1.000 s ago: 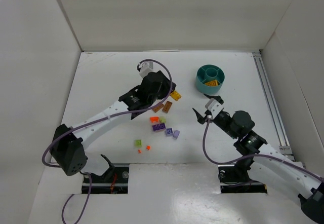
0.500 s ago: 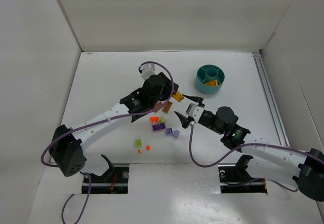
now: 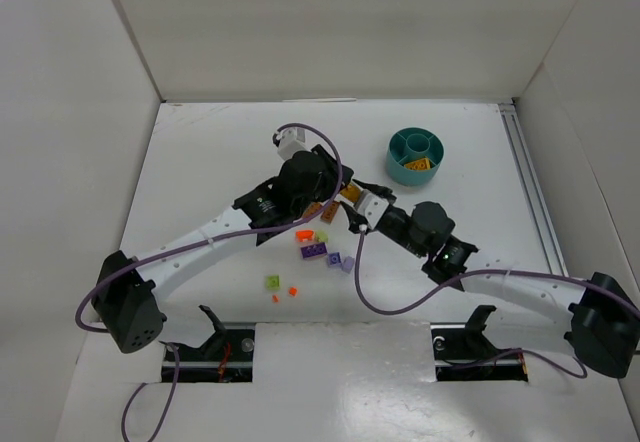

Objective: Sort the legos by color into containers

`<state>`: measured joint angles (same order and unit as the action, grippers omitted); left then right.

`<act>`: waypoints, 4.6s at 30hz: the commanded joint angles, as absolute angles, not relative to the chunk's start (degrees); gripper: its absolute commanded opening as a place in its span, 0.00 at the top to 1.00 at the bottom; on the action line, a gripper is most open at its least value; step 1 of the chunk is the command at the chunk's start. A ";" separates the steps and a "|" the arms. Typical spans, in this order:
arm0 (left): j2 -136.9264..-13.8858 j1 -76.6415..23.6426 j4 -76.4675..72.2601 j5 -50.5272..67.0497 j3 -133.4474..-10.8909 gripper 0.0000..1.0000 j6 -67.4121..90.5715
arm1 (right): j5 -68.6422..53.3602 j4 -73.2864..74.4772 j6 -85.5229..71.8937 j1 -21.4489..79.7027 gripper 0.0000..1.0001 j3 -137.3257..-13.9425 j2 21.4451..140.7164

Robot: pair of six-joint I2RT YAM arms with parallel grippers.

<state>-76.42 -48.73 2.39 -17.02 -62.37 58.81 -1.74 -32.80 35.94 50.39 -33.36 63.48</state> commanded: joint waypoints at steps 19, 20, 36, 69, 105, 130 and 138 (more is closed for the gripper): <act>-76.03 -45.70 0.45 -16.88 -60.64 1.00 57.66 | 3.78 -27.09 29.62 51.50 0.87 -28.13 43.96; -76.03 -45.70 0.44 -16.87 -60.04 1.00 57.66 | 4.65 -24.11 29.62 51.50 0.87 -28.12 42.90; -74.62 -42.80 -2.71 -15.21 -51.70 1.00 41.58 | 6.00 -22.84 26.55 29.99 0.83 -32.43 48.59; -61.79 -42.80 -8.61 -19.51 -39.29 1.00 37.97 | 14.50 -77.95 13.71 23.11 0.75 -33.40 94.13; -60.20 -42.80 -7.47 -18.81 -39.72 1.00 36.74 | 25.14 -47.27 9.95 27.42 0.06 -38.30 81.16; -103.85 -38.58 -25.66 -2.47 -79.06 1.00 18.81 | 9.49 -12.31 12.56 14.85 0.33 -44.47 66.88; -119.69 -39.72 -28.48 4.75 -94.91 1.00 13.81 | 5.20 -7.29 12.57 8.00 0.31 -42.19 60.65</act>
<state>-117.82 -38.57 -24.21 0.62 -89.36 16.97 8.67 -7.64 12.25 9.65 -42.17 64.01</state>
